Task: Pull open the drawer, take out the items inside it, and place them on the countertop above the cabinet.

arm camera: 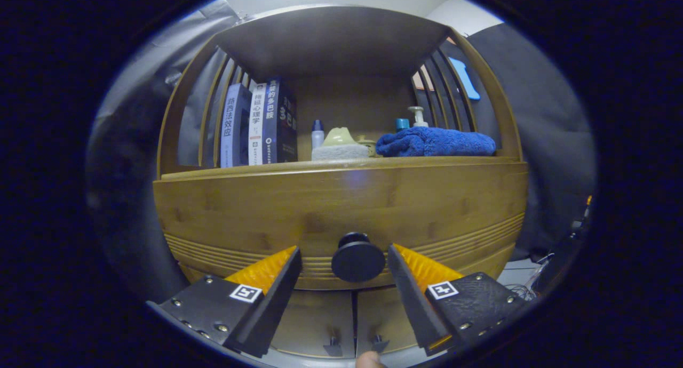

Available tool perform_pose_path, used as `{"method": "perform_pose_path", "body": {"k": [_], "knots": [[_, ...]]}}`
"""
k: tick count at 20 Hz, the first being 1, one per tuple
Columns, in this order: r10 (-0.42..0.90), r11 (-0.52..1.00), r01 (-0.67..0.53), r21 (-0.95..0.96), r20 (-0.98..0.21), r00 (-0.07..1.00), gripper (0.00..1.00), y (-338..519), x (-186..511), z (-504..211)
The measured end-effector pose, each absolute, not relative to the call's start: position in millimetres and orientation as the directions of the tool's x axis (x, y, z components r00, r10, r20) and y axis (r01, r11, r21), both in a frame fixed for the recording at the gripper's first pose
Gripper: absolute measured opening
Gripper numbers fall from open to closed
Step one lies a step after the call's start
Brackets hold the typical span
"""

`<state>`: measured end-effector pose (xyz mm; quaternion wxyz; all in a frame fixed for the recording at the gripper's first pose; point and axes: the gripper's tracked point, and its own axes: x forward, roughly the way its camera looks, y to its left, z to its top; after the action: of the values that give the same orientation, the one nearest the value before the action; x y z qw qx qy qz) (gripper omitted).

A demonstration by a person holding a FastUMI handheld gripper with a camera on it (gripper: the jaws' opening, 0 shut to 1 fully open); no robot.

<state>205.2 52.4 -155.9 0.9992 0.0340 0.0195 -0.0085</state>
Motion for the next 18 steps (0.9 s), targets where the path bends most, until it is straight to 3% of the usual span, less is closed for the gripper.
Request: {"method": "perform_pose_path", "body": {"k": [5, 8, 18], "knots": [[-0.002, 0.985, 0.02, 0.17, -0.101, 0.995, 0.99, 48.9, 169.8, -130.2], [-0.045, 0.994, 0.054, 0.098, -0.093, 0.995, 0.99, 30.6, 145.6, -100.9], [0.062, 0.994, -0.065, -0.084, -0.039, 0.997, 0.99, 50.7, 66.8, 14.4]]}}
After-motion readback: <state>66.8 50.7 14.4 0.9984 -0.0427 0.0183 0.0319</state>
